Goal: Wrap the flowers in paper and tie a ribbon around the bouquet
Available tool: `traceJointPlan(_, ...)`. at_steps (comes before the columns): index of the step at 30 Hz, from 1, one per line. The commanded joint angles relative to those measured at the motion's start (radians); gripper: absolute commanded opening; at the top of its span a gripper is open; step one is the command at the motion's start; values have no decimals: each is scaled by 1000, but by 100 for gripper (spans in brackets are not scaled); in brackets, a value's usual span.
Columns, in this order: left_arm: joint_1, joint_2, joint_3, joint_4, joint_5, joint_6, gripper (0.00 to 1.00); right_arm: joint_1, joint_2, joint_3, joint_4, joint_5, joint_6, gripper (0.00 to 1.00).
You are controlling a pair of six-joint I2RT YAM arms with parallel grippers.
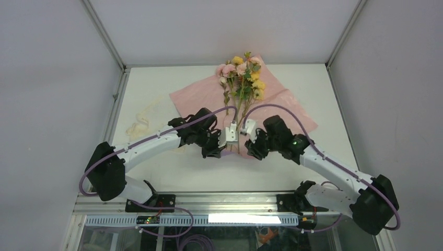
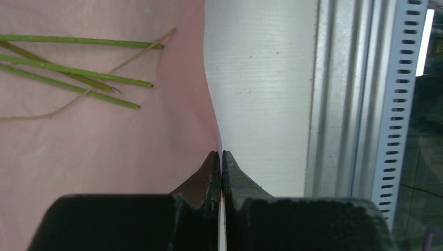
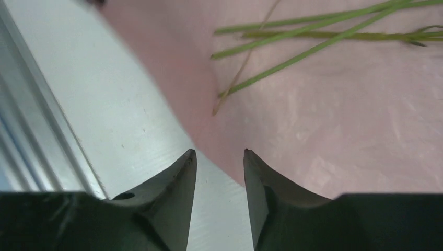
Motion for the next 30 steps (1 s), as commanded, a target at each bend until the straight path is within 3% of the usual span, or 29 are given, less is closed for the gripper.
traceJointPlan(1,-98,-52,10,43,56,-174,0,-182,-21,217,-89,-205,467,45)
traceJointPlan(6,-184,-49,26,117,73,-274,0,-405,83,280,-35,-413,770,46)
traceJointPlan(7,-196,-38,34,132,73,-292,0,-426,122,280,-1,-368,830,46)
traceJointPlan(8,-206,-31,39,153,69,-318,0,-430,174,293,1,-229,889,44)
traceJointPlan(10,-218,-14,54,196,66,-360,0,-432,304,357,-89,25,978,30)
traceJointPlan(12,-217,4,72,224,64,-398,0,-424,427,413,-158,152,1037,23)
traceJointPlan(16,-217,33,114,251,-77,-400,0,-364,599,486,-148,355,1058,17)
traceJointPlan(22,-186,80,101,273,-189,-316,0,-261,800,603,-89,316,1059,8)
traceJointPlan(26,-180,87,74,315,-236,-256,0,-218,829,633,-90,268,1044,6)
traceJointPlan(30,-165,104,85,330,-293,-198,0,-253,733,591,-128,271,1021,7)
